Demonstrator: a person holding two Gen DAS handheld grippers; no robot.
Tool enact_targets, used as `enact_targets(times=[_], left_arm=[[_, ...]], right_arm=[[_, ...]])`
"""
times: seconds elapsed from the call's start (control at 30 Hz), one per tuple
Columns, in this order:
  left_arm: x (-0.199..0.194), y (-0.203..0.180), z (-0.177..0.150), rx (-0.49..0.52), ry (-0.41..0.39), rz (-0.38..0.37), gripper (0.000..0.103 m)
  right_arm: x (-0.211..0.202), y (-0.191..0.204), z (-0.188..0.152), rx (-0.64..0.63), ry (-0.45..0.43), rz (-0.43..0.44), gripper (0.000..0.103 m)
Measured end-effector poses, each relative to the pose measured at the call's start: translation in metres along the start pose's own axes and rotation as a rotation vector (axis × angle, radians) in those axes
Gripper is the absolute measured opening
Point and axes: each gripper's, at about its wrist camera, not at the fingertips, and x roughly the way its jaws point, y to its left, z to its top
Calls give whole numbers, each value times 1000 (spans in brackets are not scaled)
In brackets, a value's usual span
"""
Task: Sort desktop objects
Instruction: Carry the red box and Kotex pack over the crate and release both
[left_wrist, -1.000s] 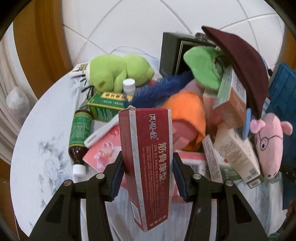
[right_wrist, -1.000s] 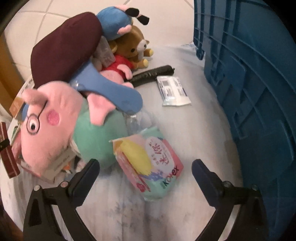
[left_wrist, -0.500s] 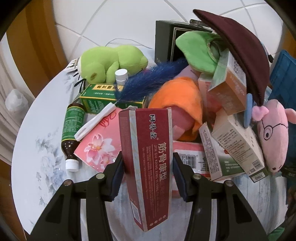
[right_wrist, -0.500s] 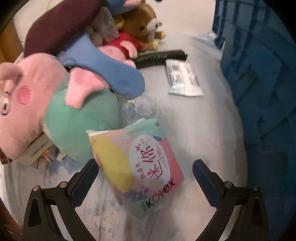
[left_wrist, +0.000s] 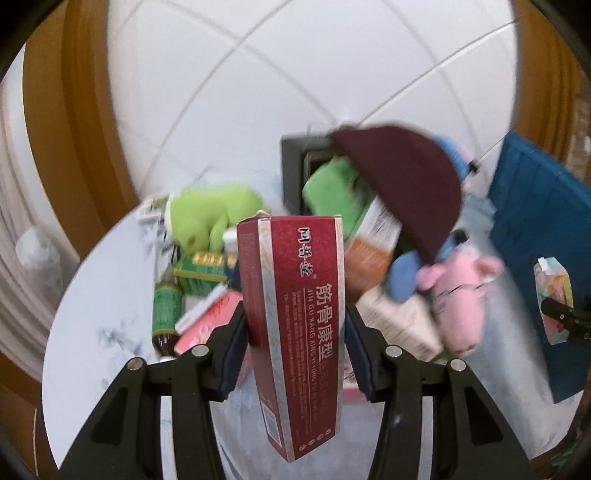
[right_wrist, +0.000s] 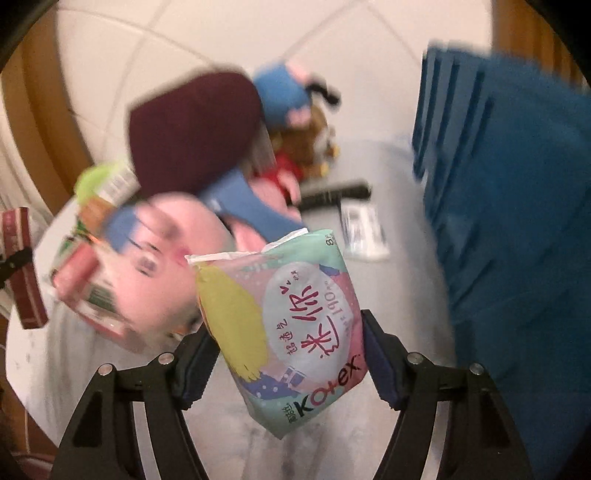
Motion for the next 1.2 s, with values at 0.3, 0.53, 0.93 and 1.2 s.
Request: enact_targets(times=[0.3, 0.53, 0.93, 1.2], left_arm=[[-65, -54, 32, 75, -180, -89, 49], [-101, -120, 49, 147, -279, -208, 49], [-155, -267, 81, 268, -430, -416, 49], [-200, -374, 93, 348, -526, -512, 49]], right_arm=[[-115, 20, 13, -34, -209, -38, 72], [-190, 6, 9, -13, -364, -89, 72], [-287, -87, -6, 91, -546, -311, 72], [-291, -175, -21, 163, -513, -397, 72]])
